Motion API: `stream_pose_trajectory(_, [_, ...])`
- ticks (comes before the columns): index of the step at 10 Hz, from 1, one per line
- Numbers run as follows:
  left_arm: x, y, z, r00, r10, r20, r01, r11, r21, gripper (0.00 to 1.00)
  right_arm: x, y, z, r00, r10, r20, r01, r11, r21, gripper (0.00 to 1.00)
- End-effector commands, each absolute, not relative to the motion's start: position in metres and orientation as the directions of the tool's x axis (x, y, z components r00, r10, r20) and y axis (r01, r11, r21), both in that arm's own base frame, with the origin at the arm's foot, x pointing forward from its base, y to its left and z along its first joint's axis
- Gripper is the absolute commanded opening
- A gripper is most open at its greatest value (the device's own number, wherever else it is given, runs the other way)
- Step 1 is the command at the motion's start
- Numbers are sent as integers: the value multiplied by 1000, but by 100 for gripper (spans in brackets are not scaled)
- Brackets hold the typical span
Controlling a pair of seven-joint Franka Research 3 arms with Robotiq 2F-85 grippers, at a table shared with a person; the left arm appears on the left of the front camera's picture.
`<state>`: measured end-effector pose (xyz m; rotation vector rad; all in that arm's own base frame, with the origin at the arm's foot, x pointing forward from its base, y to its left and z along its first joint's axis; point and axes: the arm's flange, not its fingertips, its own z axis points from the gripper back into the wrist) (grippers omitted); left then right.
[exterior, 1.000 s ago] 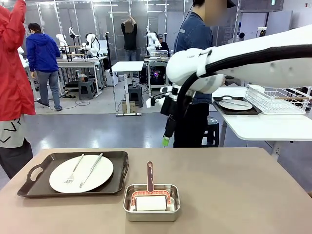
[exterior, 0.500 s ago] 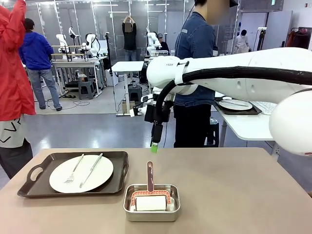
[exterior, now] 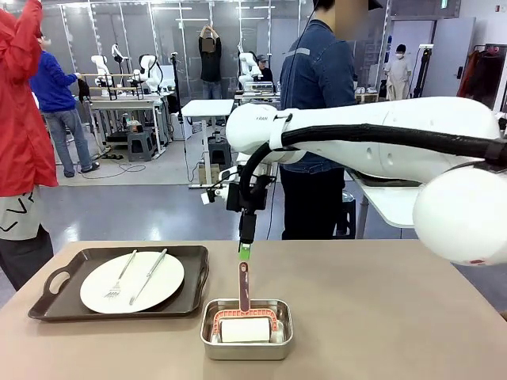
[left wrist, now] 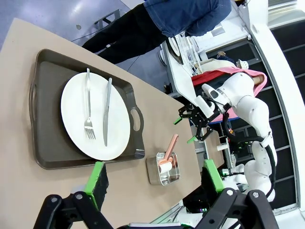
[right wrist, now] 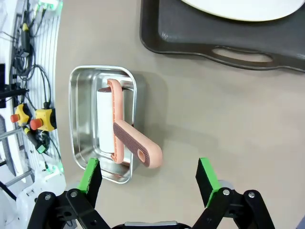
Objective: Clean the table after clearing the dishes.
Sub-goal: When the left (or right) Handle tray is removed, use the left hand (or right hand) to clean the left (or right) side of the table with the Lint Roller.
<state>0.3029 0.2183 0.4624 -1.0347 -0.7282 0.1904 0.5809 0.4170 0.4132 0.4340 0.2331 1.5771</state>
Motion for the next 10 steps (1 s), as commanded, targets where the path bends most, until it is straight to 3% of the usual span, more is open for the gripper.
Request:
stream_pose_trajectory(1, [302, 220, 463, 745, 470, 473, 207, 512, -834, 100, 595, 437, 417, -19, 998, 63, -897, -45, 440, 100])
stream_pose_trajectory(10, [302, 220, 463, 745, 470, 473, 207, 512, -834, 100, 579, 449, 379, -77, 997, 10, -825, -69, 561, 100])
